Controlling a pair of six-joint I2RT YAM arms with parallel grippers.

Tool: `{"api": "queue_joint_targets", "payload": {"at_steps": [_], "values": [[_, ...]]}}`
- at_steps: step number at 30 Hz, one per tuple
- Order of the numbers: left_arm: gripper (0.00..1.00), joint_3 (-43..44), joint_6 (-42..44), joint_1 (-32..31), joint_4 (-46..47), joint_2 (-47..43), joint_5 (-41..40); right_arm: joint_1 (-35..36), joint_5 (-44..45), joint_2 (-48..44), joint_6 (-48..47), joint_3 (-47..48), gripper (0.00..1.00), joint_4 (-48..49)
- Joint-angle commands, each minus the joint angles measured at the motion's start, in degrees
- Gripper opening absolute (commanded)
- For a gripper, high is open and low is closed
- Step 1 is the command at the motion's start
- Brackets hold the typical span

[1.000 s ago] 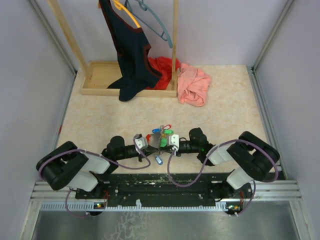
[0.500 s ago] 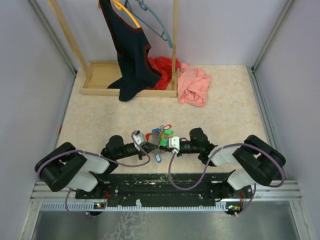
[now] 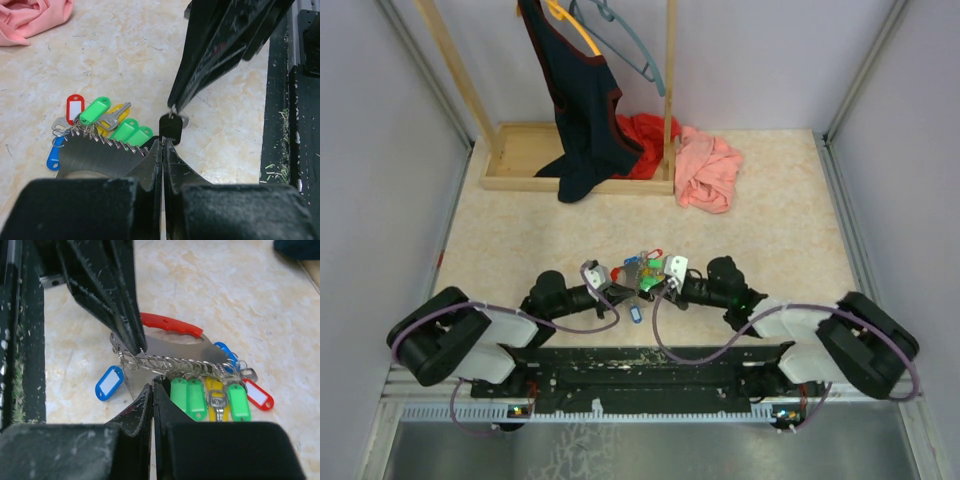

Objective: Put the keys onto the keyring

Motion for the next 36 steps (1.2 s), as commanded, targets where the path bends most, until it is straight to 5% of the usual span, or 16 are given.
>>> {"api": "queue_joint_targets", "payload": {"at_steps": [1,8,16,22,36], "values": [[0.01,-0.76,0.36,0.39,3.82,-1.24,-0.77,0.66,11.77,-11.65,14.48,0.71,0.0,-12.97],[0.01,-1.53,0.25,0.39,4.88,-1.95,-2.93,1.04,28.57,-24.26,27.02,7.26,0.0,-41.36],[0.01,-2.13,0.15,0.39,5.1,-3.08,-3.47,1.05,41.51,-22.68,36.55,13.85,0.0,-57.82],[0.01,-2.18,0.02,0.39,5.19,-3.11,-3.49,-1.14,46.3,-10.89,37.2,16.53,0.0,-53.28],[0.01,-2.07,-0.08,0.39,5.32,-2.98,-3.19,-6.47,53.22,6.56,33.49,13.08,0.0,-22.6]]}}
